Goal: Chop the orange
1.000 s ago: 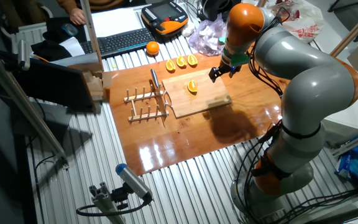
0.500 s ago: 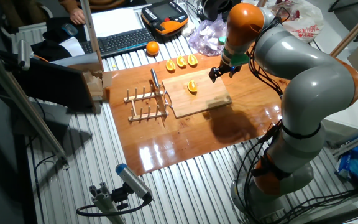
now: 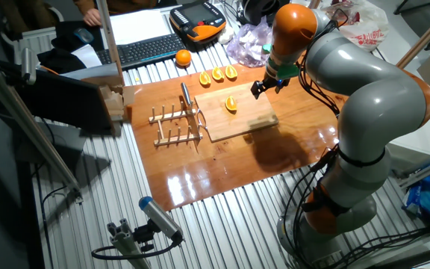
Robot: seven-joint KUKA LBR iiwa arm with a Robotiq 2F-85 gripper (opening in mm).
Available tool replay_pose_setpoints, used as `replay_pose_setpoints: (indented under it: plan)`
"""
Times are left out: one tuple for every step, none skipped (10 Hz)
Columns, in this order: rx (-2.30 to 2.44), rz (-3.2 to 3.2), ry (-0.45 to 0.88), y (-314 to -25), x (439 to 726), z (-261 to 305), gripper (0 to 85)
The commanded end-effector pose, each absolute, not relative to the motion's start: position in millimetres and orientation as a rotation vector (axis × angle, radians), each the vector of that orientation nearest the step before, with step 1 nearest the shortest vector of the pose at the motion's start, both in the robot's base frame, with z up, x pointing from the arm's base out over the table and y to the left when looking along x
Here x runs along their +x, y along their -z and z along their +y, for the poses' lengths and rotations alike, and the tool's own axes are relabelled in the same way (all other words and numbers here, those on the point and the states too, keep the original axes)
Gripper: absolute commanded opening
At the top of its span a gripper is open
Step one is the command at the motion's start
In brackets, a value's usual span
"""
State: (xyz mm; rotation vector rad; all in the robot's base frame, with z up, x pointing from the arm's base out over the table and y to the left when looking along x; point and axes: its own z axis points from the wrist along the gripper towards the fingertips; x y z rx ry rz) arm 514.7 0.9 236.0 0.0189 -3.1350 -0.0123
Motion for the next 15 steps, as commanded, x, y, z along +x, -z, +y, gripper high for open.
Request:
replay_pose_setpoints:
  plan:
    - [0.532, -2.814, 0.05, -236.0, 515.1, 0.7, 0.0]
    - [0.545, -2.812, 0.052, -235.9, 515.0, 0.7, 0.0]
    - [0.554, -2.811, 0.051, -235.9, 514.9, 0.8, 0.0]
    - [0.542, -2.817, 0.05, -235.8, 514.8, 0.7, 0.0]
    - [0.54, -2.817, 0.05, -235.8, 514.8, 0.7, 0.0]
    - [0.54, -2.817, 0.05, -235.8, 514.8, 0.7, 0.0]
    - [0.542, -2.817, 0.05, -235.8, 514.8, 0.7, 0.0]
    - [0.54, -2.817, 0.05, -235.8, 514.8, 0.7, 0.0]
    - [0.54, -2.817, 0.05, -235.8, 514.9, 0.7, 0.0]
    - [0.549, -2.816, 0.051, -235.8, 514.7, 0.8, 0.0]
    - [0.543, -2.82, 0.052, -235.7, 514.7, 0.7, 0.0]
    - [0.529, -2.828, 0.051, -235.7, 514.6, 0.5, 0.0]
    - [0.521, -2.831, 0.051, -235.7, 514.5, 0.5, 0.0]
    - [0.523, -2.84, 0.054, -235.4, 514.1, 0.4, 0.0]
    - [0.498, -2.854, 0.054, -235.4, 514.0, 0.3, 0.0]
